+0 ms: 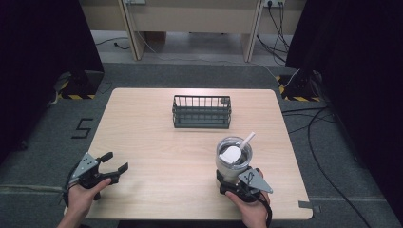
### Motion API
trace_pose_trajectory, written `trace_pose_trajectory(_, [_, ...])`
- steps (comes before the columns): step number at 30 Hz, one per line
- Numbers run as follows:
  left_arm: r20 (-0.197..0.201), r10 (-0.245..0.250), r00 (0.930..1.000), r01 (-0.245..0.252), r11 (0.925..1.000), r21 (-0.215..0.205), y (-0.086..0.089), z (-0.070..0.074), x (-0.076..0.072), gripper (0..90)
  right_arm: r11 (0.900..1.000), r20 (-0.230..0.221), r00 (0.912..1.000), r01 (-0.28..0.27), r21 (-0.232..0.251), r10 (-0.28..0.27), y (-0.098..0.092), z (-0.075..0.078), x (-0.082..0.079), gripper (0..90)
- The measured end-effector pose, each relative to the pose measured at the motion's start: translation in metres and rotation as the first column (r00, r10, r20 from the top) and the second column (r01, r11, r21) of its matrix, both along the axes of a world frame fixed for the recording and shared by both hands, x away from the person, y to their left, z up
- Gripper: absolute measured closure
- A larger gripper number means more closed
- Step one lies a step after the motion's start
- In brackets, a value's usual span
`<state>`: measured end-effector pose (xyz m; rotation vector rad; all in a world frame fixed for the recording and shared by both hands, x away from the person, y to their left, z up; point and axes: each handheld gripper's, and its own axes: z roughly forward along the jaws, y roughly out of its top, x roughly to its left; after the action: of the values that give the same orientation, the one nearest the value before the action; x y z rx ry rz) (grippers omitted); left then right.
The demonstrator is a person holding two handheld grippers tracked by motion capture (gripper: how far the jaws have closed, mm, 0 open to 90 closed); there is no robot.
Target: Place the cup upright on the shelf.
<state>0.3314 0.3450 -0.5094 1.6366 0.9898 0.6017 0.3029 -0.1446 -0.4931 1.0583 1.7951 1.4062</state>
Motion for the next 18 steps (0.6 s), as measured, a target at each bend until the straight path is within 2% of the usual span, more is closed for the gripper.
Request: trace_pose_trajectory(18, [-0.002,0.001,1.0000,-0.001,1.0000,-0.002,0.0002,-0.0006,0.0006,15.5,1.000,-0.023,0.9995,-0.020,-0.003,0.020,-0.0022,0.0045,0.0062,11.2])
